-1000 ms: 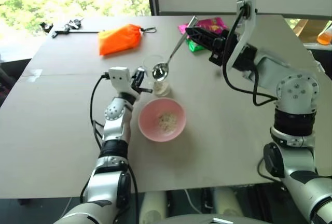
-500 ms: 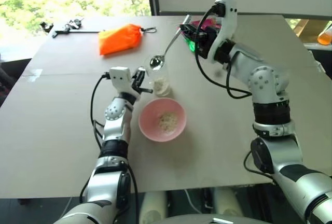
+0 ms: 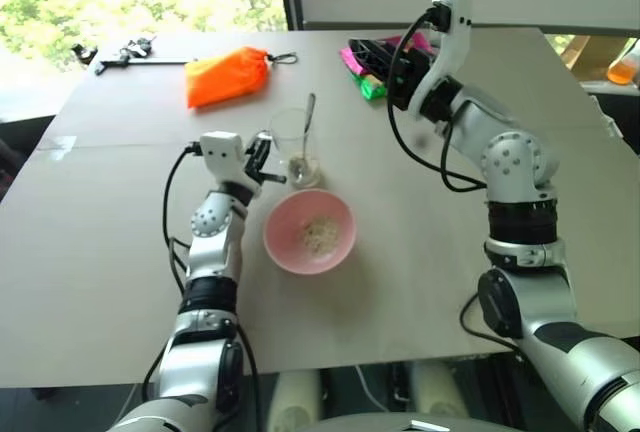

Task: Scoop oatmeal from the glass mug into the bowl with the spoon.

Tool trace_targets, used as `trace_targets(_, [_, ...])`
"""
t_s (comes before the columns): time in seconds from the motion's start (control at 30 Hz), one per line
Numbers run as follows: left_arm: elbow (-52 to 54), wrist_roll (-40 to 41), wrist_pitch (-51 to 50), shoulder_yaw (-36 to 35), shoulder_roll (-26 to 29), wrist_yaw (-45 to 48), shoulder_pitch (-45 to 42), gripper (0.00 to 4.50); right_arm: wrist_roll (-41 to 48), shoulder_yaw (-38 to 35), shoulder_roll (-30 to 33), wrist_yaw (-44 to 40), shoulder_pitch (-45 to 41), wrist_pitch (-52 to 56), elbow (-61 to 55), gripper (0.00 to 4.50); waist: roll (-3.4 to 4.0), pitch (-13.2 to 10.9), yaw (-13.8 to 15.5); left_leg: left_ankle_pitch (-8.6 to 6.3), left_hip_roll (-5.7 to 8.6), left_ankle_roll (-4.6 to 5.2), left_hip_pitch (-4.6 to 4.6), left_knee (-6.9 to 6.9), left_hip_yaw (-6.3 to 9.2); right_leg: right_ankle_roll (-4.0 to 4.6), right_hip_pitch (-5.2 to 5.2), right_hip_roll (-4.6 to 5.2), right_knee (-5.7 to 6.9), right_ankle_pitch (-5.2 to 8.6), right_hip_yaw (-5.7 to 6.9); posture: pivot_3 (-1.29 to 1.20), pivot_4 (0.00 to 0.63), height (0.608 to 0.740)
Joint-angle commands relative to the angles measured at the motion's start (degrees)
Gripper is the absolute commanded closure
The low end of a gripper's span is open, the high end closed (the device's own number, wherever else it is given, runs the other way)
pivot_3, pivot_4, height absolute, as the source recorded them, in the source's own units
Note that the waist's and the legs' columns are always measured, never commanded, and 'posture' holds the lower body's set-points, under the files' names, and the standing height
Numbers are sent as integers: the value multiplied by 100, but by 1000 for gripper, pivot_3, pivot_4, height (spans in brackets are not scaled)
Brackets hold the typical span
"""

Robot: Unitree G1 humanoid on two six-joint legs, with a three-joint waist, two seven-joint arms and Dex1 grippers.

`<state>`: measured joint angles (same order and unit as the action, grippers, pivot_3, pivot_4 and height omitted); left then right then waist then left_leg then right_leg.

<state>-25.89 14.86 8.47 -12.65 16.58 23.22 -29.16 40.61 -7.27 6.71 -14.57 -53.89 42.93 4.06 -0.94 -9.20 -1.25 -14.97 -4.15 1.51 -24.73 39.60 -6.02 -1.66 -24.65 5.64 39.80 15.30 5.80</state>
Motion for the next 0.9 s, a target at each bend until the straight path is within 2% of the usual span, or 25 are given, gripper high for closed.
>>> trace_targets(0.03, [544, 18, -229, -258, 357, -110, 359, 4500, -46, -161, 114, 49, 265, -69, -384, 2218, 0, 0, -32, 0, -1, 0, 0, -2, -1, 0, -2, 0, 0, 0, -2, 0, 150, 696])
trace_targets(0.33, [1392, 204, -799, -580, 765, -344, 960, 4500, -54, -277, 255, 214, 767, 93, -748, 2218, 2, -1, -91, 0, -3, -1, -1, -4, 0, 0, -5, 2, 1, 0, -6, 0, 150, 696])
trace_targets(0.37, [1410, 200, -818, -578, 769, -362, 971, 3752, -59, -275, 262, 214, 800, 104, -773, 2163, 2, -1, -89, 0, -3, -1, -1, -4, -1, 0, -5, 2, 0, 0, -7, 0, 150, 696])
trace_targets(0.4, [1422, 190, -827, -576, 767, -379, 978, 3686, -60, -272, 269, 215, 830, 116, -797, 2163, 2, -1, -83, 0, -2, -1, -1, -4, -2, 0, -5, 3, 0, 0, -7, 0, 150, 696])
trace_targets(0.43, [1434, 187, -839, -582, 755, -410, 983, 3129, -53, -273, 277, 217, 861, 132, -827, 2163, 2, -1, -79, 0, -2, -1, -1, -4, -2, 0, -5, 3, 0, 0, -6, 0, 150, 696])
trace_targets(0.47, [1433, 187, -843, -583, 739, -431, 982, 2908, -45, -280, 285, 218, 888, 147, -846, 2163, 2, -1, -72, 0, -1, -1, -1, -4, -2, 0, -5, 3, 0, 0, -6, 0, 150, 696])
trace_targets(0.5, [1437, 194, -854, -582, 721, -447, 984, 2342, -32, -294, 300, 218, 915, 172, -873, 2163, 2, -1, -63, 0, -1, -1, -2, -4, -2, 0, -5, 3, 0, 0, -5, 0, 150, 696])
trace_targets(0.57, [1444, 156, -800, -572, 683, -507, 1001, 1631, -7, -323, 327, 213, 947, 215, -913, 2163, 2, -1, -54, 0, 0, 0, -3, -4, -2, 0, -5, 3, 0, 0, -5, 0, 150, 696])
trace_targets(0.77, [1738, 192, -858, -562, 660, -533, 1187, 1631, 187, -376, 466, 49, 1151, 380, -1179, 2163, 1, -1, -48, 0, 0, 0, -3, -4, -2, 0, -5, 4, -1, 0, -5, 0, 150, 696])
trace_targets(0.9, [2661, 631, -1300, -542, 731, -124, 1830, 1631, 370, -275, 833, -496, 1828, 483, -1758, 2163, 1, -1, -48, 0, -1, 0, -4, -6, -1, 0, -5, 4, -4, 0, -5, 0, 150, 696])
